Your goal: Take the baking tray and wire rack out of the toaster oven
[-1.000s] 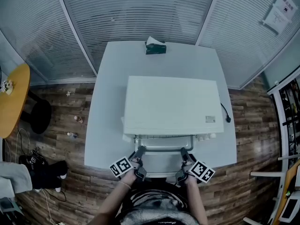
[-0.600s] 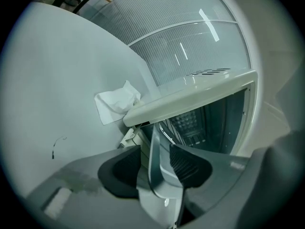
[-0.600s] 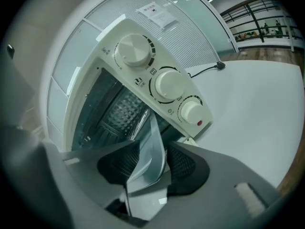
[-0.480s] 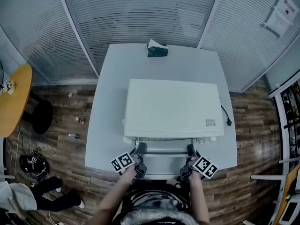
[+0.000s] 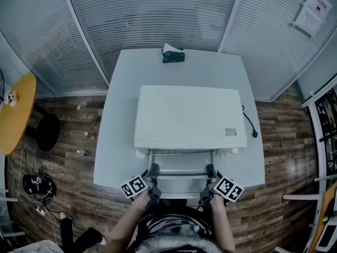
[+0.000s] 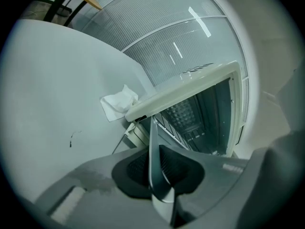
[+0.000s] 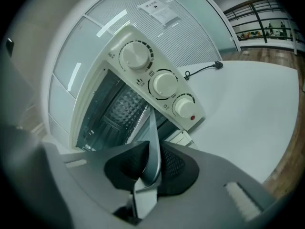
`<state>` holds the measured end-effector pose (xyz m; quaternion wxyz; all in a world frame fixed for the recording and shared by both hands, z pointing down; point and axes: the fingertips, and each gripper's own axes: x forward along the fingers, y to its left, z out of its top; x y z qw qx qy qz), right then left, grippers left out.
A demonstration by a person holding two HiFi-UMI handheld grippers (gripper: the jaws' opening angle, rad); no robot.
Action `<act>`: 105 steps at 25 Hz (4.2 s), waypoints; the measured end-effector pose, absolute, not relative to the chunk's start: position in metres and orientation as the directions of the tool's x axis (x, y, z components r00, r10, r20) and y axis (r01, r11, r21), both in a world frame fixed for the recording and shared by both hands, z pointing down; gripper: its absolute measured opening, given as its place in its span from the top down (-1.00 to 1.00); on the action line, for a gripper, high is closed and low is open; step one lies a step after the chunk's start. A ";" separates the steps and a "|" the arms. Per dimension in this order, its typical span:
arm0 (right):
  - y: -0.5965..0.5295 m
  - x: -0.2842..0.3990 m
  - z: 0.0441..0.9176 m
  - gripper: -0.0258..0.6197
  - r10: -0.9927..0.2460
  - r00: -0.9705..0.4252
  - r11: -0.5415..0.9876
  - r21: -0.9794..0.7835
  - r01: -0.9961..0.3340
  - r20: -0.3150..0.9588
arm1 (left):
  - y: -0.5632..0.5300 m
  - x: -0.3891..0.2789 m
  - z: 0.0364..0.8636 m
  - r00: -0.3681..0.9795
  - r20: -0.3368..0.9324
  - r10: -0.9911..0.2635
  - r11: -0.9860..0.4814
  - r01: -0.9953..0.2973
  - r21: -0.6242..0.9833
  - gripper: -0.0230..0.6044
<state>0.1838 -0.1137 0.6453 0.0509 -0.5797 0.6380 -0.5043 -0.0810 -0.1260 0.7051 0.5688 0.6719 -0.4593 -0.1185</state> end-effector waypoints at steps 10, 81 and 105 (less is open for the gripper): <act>-0.073 0.189 0.641 0.75 -0.779 -0.382 -0.150 -0.740 -0.656 0.497 | -0.073 -0.077 0.701 0.518 0.384 -0.764 0.096 -0.498 0.862 0.81; -0.046 0.157 0.489 0.78 -0.897 -0.388 0.042 -0.835 -0.549 0.210 | -0.068 -0.114 0.492 0.536 0.115 -0.836 -0.212 -0.510 0.834 0.82; -0.148 0.151 0.443 0.33 -0.901 -0.434 0.237 -0.821 -0.520 0.014 | -0.159 -0.093 0.464 0.484 0.023 -0.875 -0.278 -0.540 0.794 0.13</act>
